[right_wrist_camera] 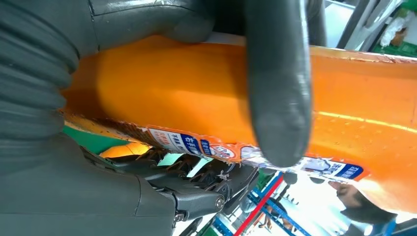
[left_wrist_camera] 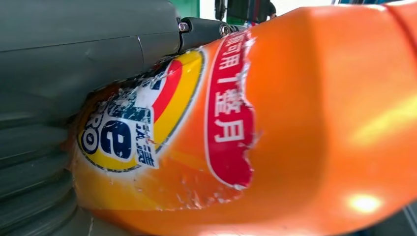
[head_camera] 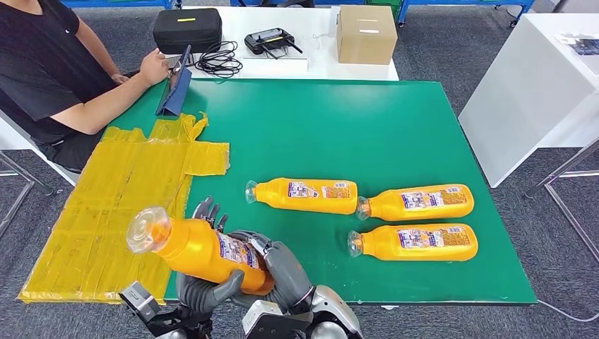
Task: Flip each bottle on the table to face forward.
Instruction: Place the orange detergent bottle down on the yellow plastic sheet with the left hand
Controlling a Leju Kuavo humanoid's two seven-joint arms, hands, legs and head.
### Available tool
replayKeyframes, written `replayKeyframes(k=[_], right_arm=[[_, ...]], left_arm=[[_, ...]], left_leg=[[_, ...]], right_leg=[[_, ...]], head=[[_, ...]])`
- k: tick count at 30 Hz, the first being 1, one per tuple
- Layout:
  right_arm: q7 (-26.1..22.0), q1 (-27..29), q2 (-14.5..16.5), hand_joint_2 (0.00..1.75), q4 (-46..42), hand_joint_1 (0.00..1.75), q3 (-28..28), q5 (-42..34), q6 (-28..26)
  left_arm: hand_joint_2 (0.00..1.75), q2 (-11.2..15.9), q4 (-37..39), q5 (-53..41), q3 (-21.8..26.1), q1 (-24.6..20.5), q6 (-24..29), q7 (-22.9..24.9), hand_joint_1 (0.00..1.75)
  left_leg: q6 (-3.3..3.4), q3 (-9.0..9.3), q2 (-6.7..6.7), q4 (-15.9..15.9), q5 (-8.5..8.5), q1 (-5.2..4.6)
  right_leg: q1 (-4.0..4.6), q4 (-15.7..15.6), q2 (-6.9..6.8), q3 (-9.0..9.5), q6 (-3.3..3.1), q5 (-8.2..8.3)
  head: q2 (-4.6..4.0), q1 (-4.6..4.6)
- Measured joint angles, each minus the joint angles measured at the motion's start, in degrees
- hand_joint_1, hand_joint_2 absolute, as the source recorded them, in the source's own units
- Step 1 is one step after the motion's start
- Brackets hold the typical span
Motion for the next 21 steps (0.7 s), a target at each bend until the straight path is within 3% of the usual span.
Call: replayKeyframes(k=[5,9,16,21], right_arm=[[0.2,-0.5,-0.2,1.75,0.2,1.75,0.4,0.0,0.0],[0.3,-0.7,-0.3,1.75,0.4,1.75,0.6,0.0,0.0],[0.4,-0.8,-0.7,1.75,1.0,1.75,0.7,0.0,0.0],[0.4,-0.7,-0.7,1.75,1.1,1.75,0.6,0.1,-0.2]], left_arm=[[1.75,0.5,0.7,-0.2,-0.5,-0.3,0.3,0.0,0.04],[1.75,0.9,1.3,-0.9,-0.7,-0.4,1.0,0.0,1.75],[1.75,1.6,2.1,-1.8,-1.7,-0.7,3.7,-0.1,1.75],[1.75,2.0,1.0,-4.3,-1.8,-0.5,8.9,-0.1,1.75]], left_leg=[[0.0,-0.02,0.0,0.0,0.0,0.0],[0.0,-0.03,0.0,0.0,0.0,0.0],[0.0,-0.02,0.0,0.0,0.0,0.01],[0.0,-0.03,0.0,0.0,0.0,0.01]], right_leg=[[0.0,0.0,0.0,-0.03,0.0,0.0],[0.0,0.0,0.0,-0.03,0.0,0.0],[0.0,0.0,0.0,-0.03,0.0,0.0],[0.0,0.0,0.0,-0.04,0.0,0.0]], head=[[0.0,-0.01],[0.0,-0.01],[0.0,0.0],[0.0,-0.01]])
